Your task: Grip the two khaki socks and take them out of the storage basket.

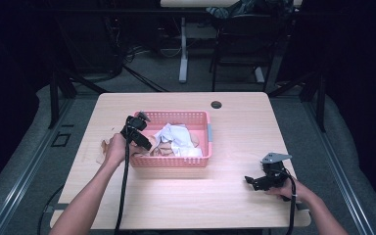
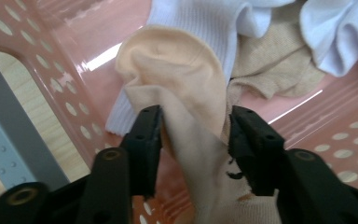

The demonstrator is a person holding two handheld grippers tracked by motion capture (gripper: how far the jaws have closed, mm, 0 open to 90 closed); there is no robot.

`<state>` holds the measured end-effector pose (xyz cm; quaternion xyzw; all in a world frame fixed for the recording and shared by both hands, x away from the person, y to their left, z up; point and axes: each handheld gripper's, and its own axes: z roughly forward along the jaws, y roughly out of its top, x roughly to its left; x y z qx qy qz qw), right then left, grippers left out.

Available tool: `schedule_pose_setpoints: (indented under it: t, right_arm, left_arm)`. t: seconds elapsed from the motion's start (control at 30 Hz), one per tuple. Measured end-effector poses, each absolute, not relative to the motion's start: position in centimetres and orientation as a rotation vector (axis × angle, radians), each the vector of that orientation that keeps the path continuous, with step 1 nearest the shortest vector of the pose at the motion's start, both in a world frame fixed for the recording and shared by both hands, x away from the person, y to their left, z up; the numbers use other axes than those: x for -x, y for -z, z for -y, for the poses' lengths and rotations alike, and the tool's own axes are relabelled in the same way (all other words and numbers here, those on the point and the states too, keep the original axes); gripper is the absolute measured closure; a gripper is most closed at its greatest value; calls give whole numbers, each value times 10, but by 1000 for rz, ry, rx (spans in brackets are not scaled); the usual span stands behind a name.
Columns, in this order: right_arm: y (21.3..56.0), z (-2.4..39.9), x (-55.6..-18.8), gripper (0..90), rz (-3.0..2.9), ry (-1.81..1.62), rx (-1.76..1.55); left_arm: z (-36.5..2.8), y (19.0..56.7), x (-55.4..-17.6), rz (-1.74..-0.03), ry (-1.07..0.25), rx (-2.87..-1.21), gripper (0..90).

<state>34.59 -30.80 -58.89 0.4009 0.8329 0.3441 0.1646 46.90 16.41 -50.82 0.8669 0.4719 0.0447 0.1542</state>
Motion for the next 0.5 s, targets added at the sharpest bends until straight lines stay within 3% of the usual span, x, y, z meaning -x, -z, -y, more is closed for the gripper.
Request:
schedule_pose_setpoints:
  t: [0.3, 0.5]
  right_arm:
    - [589, 308, -346, 0, -2374, -984, -1143]
    - [589, 308, -346, 0, -2373, -986, -1144]
  left_arm:
    - [-163, 511, -470, -1342, -146, -2522, 843]
    - [-164, 496, -465, -1277, -234, -2507, 861]
